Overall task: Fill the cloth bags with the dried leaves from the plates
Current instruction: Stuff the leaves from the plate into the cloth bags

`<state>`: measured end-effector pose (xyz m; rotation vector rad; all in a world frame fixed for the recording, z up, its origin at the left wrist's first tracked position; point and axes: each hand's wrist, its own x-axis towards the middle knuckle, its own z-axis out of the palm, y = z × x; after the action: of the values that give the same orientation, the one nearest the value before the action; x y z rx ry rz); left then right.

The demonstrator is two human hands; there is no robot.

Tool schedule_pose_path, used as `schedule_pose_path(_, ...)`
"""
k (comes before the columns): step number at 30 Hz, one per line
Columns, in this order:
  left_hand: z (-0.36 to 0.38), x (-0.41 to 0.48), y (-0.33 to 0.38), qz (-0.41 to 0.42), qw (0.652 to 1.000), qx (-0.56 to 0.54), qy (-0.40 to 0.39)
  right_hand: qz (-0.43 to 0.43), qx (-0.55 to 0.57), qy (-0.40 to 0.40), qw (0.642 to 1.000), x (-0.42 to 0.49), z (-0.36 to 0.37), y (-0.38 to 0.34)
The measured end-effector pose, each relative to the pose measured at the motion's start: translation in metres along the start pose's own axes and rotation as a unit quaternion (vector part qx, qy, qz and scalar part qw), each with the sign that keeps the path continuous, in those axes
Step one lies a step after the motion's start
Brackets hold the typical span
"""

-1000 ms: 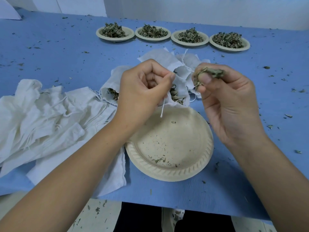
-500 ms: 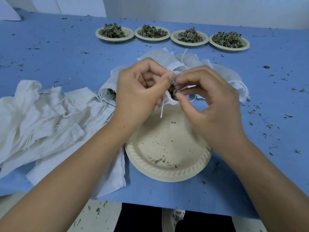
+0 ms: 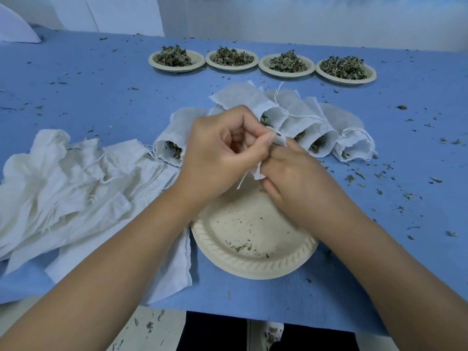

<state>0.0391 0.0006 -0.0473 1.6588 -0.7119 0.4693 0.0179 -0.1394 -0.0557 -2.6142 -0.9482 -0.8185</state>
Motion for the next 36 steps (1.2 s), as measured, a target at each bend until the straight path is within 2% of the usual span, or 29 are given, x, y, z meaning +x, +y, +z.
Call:
schedule_pose_path(4, -0.001, 0.006, 0.004, 0.057, 0.995, 0.077, -0.019, 0.065, -0.052, -0.128, 0.988, 0.013, -0.009, -0.004)
schedule_pose_path(5, -0.003, 0.009, 0.007, 0.07, 0.992, 0.1, -0.028, 0.07, -0.075, -0.138, 0.985, 0.016, -0.011, -0.006)
schedule_pose_path(7, -0.01, 0.019, 0.019, 0.108, 0.981, 0.149, -0.055, 0.058, -0.087, -0.088, 0.991, 0.019, -0.016, -0.004)
schedule_pose_path(9, -0.019, 0.033, 0.036, 0.164, 0.964, 0.195, -0.08, 0.039, -0.067, 0.02, 0.997, 0.028, -0.026, -0.009)
schedule_pose_path(11, -0.032, 0.051, 0.053, 0.251, 0.928, 0.262, -0.088, 0.034, -0.048, 0.067, 0.996, 0.043, -0.032, -0.012)
schedule_pose_path(12, -0.039, 0.059, 0.059, 0.297, 0.898, 0.31, -0.094, 0.041, -0.044, 0.072, 0.996, 0.054, -0.035, -0.014)
schedule_pose_path(14, -0.057, 0.073, 0.061, 0.363, 0.832, 0.402, -0.12, 0.076, -0.036, 0.048, 0.995, 0.076, -0.031, -0.011)
schedule_pose_path(15, -0.066, 0.077, 0.058, 0.369, 0.809, 0.436, -0.138, 0.098, -0.033, 0.019, 0.995, 0.086, -0.025, -0.009)
schedule_pose_path(18, -0.085, 0.078, 0.036, 0.309, 0.777, 0.509, -0.204, 0.093, -0.032, -0.063, 0.993, 0.101, 0.007, -0.001)
schedule_pose_path(20, -0.087, 0.073, 0.016, 0.22, 0.763, 0.553, -0.252, 0.077, -0.061, -0.126, 0.987, 0.099, 0.027, -0.001)
schedule_pose_path(22, -0.083, 0.066, -0.001, 0.115, 0.73, 0.608, -0.291, 0.08, -0.084, -0.208, 0.971, 0.093, 0.043, 0.0)
schedule_pose_path(24, -0.079, 0.059, -0.013, 0.053, 0.709, 0.637, -0.298, 0.084, -0.099, -0.241, 0.962, 0.087, 0.051, -0.002)
schedule_pose_path(29, -0.074, 0.055, -0.025, 0.014, 0.711, 0.648, -0.273, 0.088, -0.087, -0.217, 0.968, 0.076, 0.046, -0.009)
schedule_pose_path(31, -0.076, 0.054, -0.024, 0.015, 0.722, 0.638, -0.267, 0.079, -0.089, -0.206, 0.971, 0.071, 0.04, -0.012)
schedule_pose_path(33, -0.078, 0.053, -0.021, 0.036, 0.745, 0.62, -0.245, 0.075, -0.076, -0.185, 0.977, 0.067, 0.032, -0.014)
schedule_pose_path(36, -0.079, 0.051, -0.015, 0.118, 0.784, 0.574, -0.206, 0.079, -0.026, -0.135, 0.987, 0.058, 0.018, -0.015)
